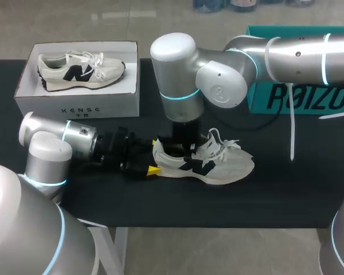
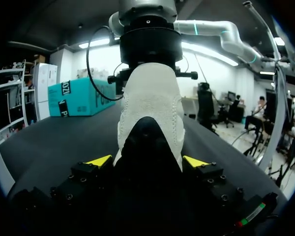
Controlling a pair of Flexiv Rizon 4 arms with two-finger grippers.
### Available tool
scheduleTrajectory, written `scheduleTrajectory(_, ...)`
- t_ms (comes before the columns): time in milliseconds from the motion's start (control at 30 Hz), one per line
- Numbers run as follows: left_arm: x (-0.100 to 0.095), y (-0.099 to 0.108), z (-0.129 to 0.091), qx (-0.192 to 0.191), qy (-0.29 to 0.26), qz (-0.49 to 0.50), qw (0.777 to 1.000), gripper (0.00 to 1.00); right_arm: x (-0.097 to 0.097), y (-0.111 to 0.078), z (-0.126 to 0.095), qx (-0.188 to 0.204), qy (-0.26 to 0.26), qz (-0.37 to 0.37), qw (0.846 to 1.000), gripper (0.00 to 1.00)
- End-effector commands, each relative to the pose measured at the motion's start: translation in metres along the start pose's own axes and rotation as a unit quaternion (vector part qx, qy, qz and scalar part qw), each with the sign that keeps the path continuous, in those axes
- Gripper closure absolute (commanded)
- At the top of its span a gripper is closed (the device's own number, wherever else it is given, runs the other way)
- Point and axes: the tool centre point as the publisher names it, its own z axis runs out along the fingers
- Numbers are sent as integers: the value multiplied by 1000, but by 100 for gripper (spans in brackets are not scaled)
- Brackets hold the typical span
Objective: Take the shoe out of the shoebox, open the shoe tongue, remove and reinsert the insole, then place the shoe into the shoebox
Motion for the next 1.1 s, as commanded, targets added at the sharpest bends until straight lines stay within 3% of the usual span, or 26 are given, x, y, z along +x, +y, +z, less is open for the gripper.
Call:
scheduleTrajectory(33, -3, 3, 5, 0, -2, -1, 1000, 100, 4, -5, 3, -13, -12, 7, 1000, 100)
scheduleTrajectory(533, -3, 3, 5, 0, -2, -1, 1000, 100, -4, -3, -32, -34, -1, 29, 999, 100)
scheduleTrajectory(800, -3, 3, 5, 0, -2, -1, 1000, 100, -11, -14, -50, -52, -12, 48, 997, 100)
scheduleTrajectory(1100, -3, 3, 5, 0, -2, -1, 1000, 100, -10, -35, -40, -59, -10, 75, 995, 100)
